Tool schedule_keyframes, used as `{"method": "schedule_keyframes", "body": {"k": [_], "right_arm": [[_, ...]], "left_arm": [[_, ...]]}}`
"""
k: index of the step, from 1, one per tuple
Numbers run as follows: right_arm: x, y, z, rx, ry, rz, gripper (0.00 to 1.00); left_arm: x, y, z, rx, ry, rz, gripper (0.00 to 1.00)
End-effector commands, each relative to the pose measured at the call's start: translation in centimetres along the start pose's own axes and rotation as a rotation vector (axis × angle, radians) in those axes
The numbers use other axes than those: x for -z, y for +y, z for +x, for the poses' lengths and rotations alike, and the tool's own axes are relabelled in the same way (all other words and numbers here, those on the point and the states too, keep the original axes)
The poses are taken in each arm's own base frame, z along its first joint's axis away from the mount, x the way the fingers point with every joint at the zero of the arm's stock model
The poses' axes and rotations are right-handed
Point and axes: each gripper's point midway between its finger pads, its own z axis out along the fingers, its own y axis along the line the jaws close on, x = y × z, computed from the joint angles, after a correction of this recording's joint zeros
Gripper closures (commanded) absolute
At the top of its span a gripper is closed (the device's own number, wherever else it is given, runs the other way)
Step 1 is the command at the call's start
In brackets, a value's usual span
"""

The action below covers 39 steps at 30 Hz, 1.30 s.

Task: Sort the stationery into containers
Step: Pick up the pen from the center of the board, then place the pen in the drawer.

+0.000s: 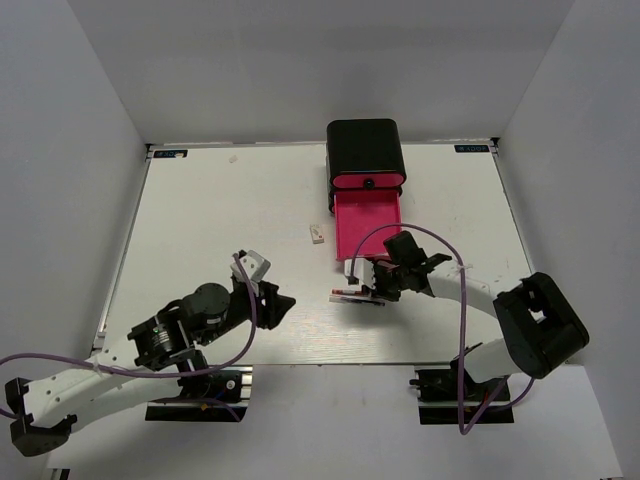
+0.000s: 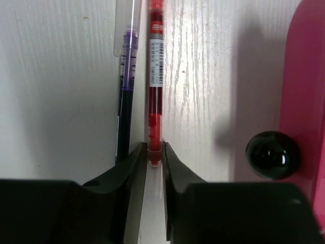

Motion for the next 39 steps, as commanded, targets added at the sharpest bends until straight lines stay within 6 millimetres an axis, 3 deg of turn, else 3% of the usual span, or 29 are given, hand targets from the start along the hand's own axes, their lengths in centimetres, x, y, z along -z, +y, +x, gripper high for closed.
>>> {"method": "schedule_keyframes", "body": {"k": [1, 2, 4, 8, 12, 16, 19, 21, 22, 27, 29, 30, 32, 36, 38, 39], "right_arm": [[-0.4, 1.8, 0.5, 0.005, 0.007, -0.088, 0.77], [-0.4, 2.0, 0.2, 0.013, -0.002, -0.1, 0.9], [-0.2, 2.4, 0.0, 0.029, -0.022, -0.113, 1.0], [2.5, 2.7, -3.6, 0.074, -0.143, -0.107, 1.0], [6.1, -0.1, -8.6, 0.131, -0.247, -0.016, 1.0], [8.7, -4.1, -11.7, 0.106, -0.301, 0.159, 1.0], [9.3, -8.2, -11.3, 0.069, -0.244, 0.345, 1.0], [9.8, -9.8, -11.0, 0.027, -0.219, 0.426, 1.0], [9.7, -11.1, -10.9, 0.019, -0.2, 0.463, 1.0], [9.2, -14.2, -9.4, -0.048, -0.117, 0.57, 1.0], [8.5, -14.9, -9.0, -0.069, -0.096, 0.577, 1.0], [8.6, -15.2, -8.6, -0.084, -0.084, 0.59, 1.0], [8.2, -15.6, -7.9, -0.101, -0.06, 0.595, 1.0], [8.4, -15.9, -6.9, -0.136, -0.029, 0.623, 1.0], [8.6, -15.8, -6.2, -0.151, -0.019, 0.629, 0.96], [8.2, -15.4, -5.6, -0.156, -0.003, 0.617, 0.8]], "left_arm": [[-0.2, -2.7, 0.1, -0.072, 0.004, 0.167, 0.37], [-0.3, -2.9, 0.4, -0.085, 0.017, 0.179, 0.37], [-0.4, -3.6, 0.9, -0.097, 0.022, 0.227, 0.37], [-1.2, -4.5, 1.6, -0.106, 0.033, 0.274, 0.37], [-2.4, -5.0, 2.8, -0.123, 0.084, 0.291, 0.39], [-4.2, -5.8, 3.7, -0.139, 0.113, 0.321, 0.39], [-6.0, -6.1, 5.2, -0.216, 0.18, 0.343, 0.36], [-6.9, -6.5, 5.4, -0.276, 0.208, 0.37, 0.33], [-7.3, -6.9, 7.1, -0.307, 0.273, 0.413, 0.32], [-9.8, -6.6, 8.3, -0.439, 0.31, 0.426, 0.28], [-10.8, -7.1, 7.6, -0.451, 0.292, 0.43, 0.27], [-11.4, -6.8, 8.4, -0.453, 0.321, 0.414, 0.27], [-12.3, -7.2, 7.8, -0.462, 0.298, 0.418, 0.27], [-13.5, -7.0, 8.7, -0.473, 0.312, 0.408, 0.27], [-14.1, -7.0, 9.0, -0.482, 0.318, 0.409, 0.27], [-14.2, -7.2, 9.2, -0.48, 0.32, 0.419, 0.27]]}}
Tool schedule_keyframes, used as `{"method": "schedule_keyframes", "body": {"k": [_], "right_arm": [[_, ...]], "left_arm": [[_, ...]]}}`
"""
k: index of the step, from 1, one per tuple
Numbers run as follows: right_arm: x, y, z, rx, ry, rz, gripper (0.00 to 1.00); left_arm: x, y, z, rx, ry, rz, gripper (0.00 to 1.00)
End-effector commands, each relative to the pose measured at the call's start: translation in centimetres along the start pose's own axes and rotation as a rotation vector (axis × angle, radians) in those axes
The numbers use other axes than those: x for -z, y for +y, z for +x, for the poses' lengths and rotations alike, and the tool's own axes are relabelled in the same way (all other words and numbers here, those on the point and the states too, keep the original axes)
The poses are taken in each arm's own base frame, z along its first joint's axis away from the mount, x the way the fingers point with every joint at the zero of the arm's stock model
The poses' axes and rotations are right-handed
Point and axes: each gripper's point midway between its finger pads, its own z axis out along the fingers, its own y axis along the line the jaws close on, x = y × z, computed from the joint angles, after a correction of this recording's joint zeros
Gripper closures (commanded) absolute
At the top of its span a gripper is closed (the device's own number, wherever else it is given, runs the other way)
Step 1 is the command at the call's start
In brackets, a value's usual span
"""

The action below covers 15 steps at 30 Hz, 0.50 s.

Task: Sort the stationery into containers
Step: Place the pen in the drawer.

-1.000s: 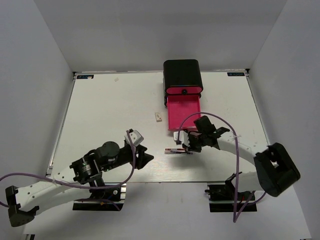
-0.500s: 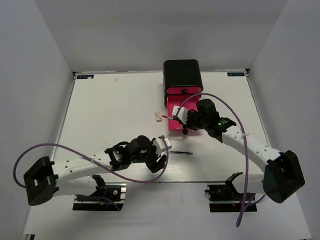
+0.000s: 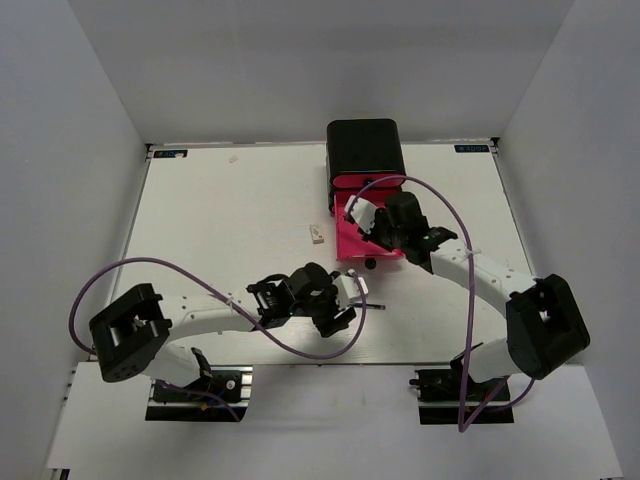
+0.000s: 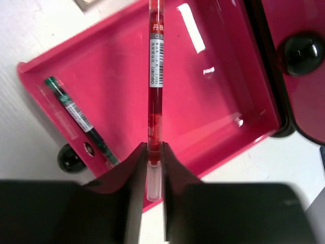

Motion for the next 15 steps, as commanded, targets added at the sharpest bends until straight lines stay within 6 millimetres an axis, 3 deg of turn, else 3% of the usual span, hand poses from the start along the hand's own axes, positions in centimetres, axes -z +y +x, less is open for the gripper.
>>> {"method": "schedule_keyframes", "body": {"k": [1, 2, 4, 5, 10, 11, 12, 15], "right_arm": [[0.5, -2.1, -0.4, -0.025, -0.012, 0.078, 0.73], [0.5, -2.1, -0.3, -0.027, -0.007, 0.082, 0.7], [0.6, -1.8, 0.3, -0.049, 0.004, 0.077, 0.5], [0.7, -1.7, 0.3, -0.055, -0.003, 0.071, 0.47], [2.6, -2.0, 0.3, -0.145, -0.065, 0.076, 0.46], [3.3, -2.1, -0.4, -0.17, -0.11, 0.078, 0.46], [4.2, -3.1, -0.2, -0.189, -0.129, 0.113, 0.46], [5.6, -3.0, 0.6, -0.232, -0.17, 0.128, 0.46]], "left_arm": [[-0.7, 0.3, -2.3, -0.048, -0.063, 0.008, 0.27], [-0.9, 0.4, -2.5, -0.048, -0.062, 0.008, 0.27], [-1.7, 0.6, -2.4, -0.068, -0.047, 0.01, 0.27], [-1.9, 0.6, -1.8, -0.064, -0.026, 0.013, 0.27], [-2.9, 0.9, -1.8, -0.107, -0.016, 0.014, 0.27], [-3.1, 0.9, -1.3, -0.104, -0.002, 0.016, 0.27], [-3.5, 1.1, -1.7, -0.116, -0.008, 0.015, 0.27], [-4.5, 1.4, -0.9, -0.129, 0.043, 0.012, 0.27]]}}
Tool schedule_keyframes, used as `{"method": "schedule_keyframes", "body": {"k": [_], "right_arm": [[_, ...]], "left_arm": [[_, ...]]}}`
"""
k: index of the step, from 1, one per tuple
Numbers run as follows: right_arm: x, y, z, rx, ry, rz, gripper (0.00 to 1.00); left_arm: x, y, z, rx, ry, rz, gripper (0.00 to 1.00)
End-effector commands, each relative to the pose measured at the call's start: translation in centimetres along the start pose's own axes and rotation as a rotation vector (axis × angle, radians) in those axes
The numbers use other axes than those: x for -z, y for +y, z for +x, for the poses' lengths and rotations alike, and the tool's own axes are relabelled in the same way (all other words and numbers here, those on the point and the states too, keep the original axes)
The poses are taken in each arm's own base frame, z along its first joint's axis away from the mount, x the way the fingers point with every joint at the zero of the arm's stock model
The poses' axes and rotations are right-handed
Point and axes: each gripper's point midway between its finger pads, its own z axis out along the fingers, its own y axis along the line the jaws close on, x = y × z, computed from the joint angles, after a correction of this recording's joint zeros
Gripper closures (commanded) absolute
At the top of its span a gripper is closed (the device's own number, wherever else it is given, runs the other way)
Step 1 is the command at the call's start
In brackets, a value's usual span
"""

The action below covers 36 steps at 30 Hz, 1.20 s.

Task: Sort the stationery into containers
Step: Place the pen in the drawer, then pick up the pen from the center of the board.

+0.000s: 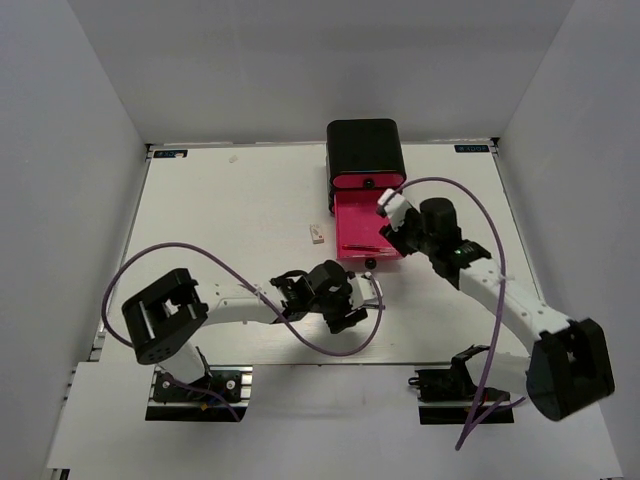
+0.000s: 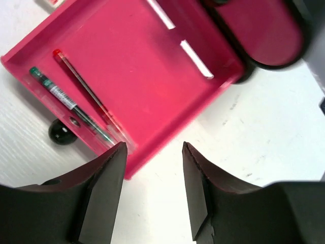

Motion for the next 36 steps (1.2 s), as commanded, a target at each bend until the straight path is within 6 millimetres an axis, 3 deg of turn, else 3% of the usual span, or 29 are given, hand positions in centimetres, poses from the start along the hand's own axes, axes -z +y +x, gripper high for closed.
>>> {"method": "schedule_keyframes", "body": {"k": [1, 9, 13, 14, 17, 21, 24, 31, 36], "right_arm": [[1.7, -0.9, -1.2, -0.08, -0.129, 0.035, 0.46], [3.9, -1.6, -0.2, -0.112, -0.191, 0.067, 0.46], [4.3, -1.5, -0.4, -0.124, -0.212, 0.048, 0.46], [4.3, -1.5, -0.3, -0.124, -0.211, 0.047, 0.46], [4.5, -1.2, -0.3, -0.125, -0.224, 0.028, 0.46], [4.7, -0.9, -0.2, -0.124, -0.231, 0.02, 0.46], [4.8, -0.9, 0.0, -0.128, -0.23, 0.022, 0.46], [4.9, -1.0, 0.4, -0.138, -0.224, 0.027, 0.46], [5.5, -2.6, 0.9, -0.158, -0.202, 0.114, 0.47]], "left_arm": [[-1.0, 0.7, -1.5, -0.05, -0.008, 0.002, 0.27], [-2.8, 1.5, -0.1, -0.057, 0.066, -0.018, 0.33], [-3.2, 1.1, 1.0, -0.046, 0.134, 0.009, 0.56], [-3.4, 1.1, 1.3, -0.044, 0.144, 0.012, 0.66], [-3.2, 0.9, 1.4, -0.041, 0.157, 0.024, 0.78], [-2.1, 0.2, -1.1, -0.065, 0.09, 0.033, 0.88], [-0.2, 0.4, -4.6, -0.071, -0.012, 0.018, 0.89], [4.3, 4.8, -14.0, -0.096, -0.261, -0.143, 0.89], [2.9, 9.6, -15.3, -0.086, -0.228, -0.294, 0.89]]}}
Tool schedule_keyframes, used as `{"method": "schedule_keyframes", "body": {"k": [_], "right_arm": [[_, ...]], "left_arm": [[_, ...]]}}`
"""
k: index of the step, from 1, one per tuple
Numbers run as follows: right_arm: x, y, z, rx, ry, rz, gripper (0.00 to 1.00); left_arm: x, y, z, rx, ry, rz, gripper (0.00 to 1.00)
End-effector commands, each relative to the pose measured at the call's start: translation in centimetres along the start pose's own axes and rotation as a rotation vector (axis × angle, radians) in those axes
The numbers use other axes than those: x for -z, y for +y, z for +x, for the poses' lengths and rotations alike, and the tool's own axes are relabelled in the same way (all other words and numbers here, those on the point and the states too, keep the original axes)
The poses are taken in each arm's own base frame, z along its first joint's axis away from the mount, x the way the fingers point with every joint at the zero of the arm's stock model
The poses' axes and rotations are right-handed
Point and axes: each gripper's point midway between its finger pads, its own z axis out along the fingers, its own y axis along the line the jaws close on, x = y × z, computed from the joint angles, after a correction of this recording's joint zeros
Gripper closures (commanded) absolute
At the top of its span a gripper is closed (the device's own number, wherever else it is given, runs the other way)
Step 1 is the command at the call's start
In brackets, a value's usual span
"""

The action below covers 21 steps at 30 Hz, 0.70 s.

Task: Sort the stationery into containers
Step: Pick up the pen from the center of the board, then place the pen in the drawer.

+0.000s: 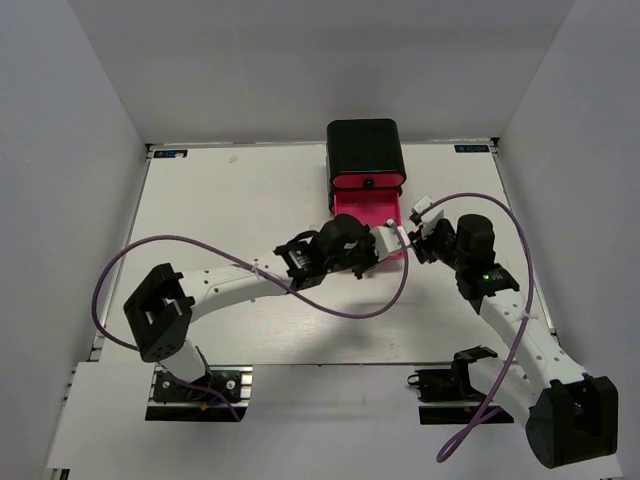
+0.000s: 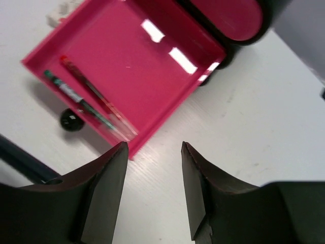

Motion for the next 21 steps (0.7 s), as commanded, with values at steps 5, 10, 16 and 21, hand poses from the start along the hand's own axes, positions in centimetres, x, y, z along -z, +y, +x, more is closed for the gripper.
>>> {"method": "schedule_keyframes", "body": {"k": [5, 10, 16, 21], "right_arm": [[1.5, -3.0, -0.9, -0.009, -0.041, 0.163, 0.47], [2.0, -4.1, -0.8, -0.024, -0.041, 0.216, 0.47], [2.1, -4.3, -0.4, -0.037, -0.036, 0.217, 0.47], [2.0, -4.4, 0.1, -0.043, -0.027, 0.219, 0.43]], "left_arm": [[-3.8, 6.8, -0.4, -0.018, 0.025, -0.212, 0.89], [-6.7, 10.1, 2.2, 0.013, 0.114, -0.301, 0.89], [-6.6, 12.6, 2.1, 0.038, 0.111, -0.367, 0.89], [-6.5, 12.8, 3.0, 0.053, 0.13, -0.369, 0.87]]}}
